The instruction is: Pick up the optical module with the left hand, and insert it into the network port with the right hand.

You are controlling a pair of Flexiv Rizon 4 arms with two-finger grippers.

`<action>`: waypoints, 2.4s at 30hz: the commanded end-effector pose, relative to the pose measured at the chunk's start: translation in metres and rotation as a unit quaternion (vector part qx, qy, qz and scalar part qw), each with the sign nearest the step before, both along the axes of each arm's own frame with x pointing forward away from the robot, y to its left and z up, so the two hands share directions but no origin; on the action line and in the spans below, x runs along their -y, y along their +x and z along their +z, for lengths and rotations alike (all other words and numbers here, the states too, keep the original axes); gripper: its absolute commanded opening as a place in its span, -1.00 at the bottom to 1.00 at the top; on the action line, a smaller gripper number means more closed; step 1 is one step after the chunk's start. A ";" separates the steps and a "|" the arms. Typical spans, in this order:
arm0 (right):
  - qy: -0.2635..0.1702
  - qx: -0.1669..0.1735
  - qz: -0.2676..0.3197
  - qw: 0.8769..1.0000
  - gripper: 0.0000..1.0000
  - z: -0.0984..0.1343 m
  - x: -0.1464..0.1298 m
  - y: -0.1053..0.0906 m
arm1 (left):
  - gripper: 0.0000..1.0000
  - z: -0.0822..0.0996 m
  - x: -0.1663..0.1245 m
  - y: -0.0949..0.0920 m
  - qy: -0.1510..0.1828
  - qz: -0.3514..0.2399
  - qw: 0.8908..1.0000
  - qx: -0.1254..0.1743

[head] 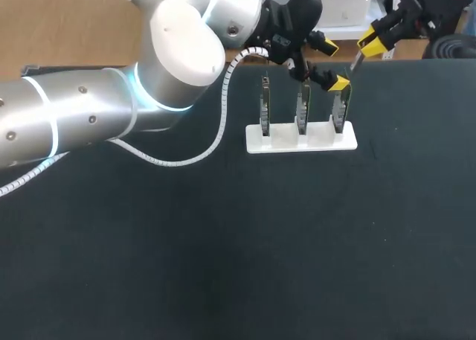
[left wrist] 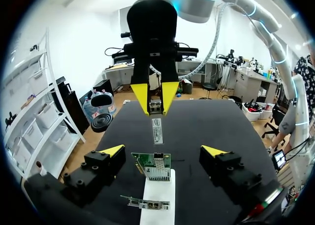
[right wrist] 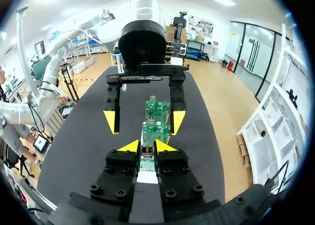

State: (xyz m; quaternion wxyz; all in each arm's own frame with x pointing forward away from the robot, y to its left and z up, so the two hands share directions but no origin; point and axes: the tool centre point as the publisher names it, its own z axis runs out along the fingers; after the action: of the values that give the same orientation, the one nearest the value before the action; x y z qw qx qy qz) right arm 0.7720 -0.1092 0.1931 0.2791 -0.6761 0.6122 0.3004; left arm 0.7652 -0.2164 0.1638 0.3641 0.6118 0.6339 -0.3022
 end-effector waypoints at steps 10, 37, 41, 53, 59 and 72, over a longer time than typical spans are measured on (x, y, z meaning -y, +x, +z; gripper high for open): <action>0.001 0.000 -0.002 1.000 -1.00 -0.001 -0.002 -0.004 | 1.00 0.000 -0.001 -0.001 0.000 0.000 1.000 0.001; -0.035 -0.017 -0.005 0.999 -1.00 0.002 0.006 -0.004 | 1.00 0.000 -0.001 -0.001 0.000 0.000 1.000 0.001; -0.050 -0.016 0.003 0.999 -1.00 0.000 0.003 -0.002 | 1.00 0.000 -0.001 -0.001 0.000 0.000 1.000 0.001; -0.059 -0.021 0.008 0.998 -1.00 -0.006 -0.001 0.001 | 1.00 0.000 -0.001 -0.001 0.000 0.000 1.000 0.001; -0.062 -0.025 0.008 0.998 -1.00 -0.009 -0.003 0.003 | 1.00 0.000 -0.001 -0.001 0.000 0.000 1.000 0.001; -0.062 -0.029 0.011 0.998 -1.00 -0.012 -0.012 0.005 | 1.00 0.000 -0.001 -0.001 0.000 0.000 1.000 0.001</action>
State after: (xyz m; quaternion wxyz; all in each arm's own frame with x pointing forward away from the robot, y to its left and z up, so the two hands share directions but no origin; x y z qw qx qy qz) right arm 0.7743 -0.0993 0.1811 0.2172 -0.6890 0.6307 0.2834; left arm 0.7652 -0.2164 0.1638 0.3641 0.6118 0.6339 -0.3022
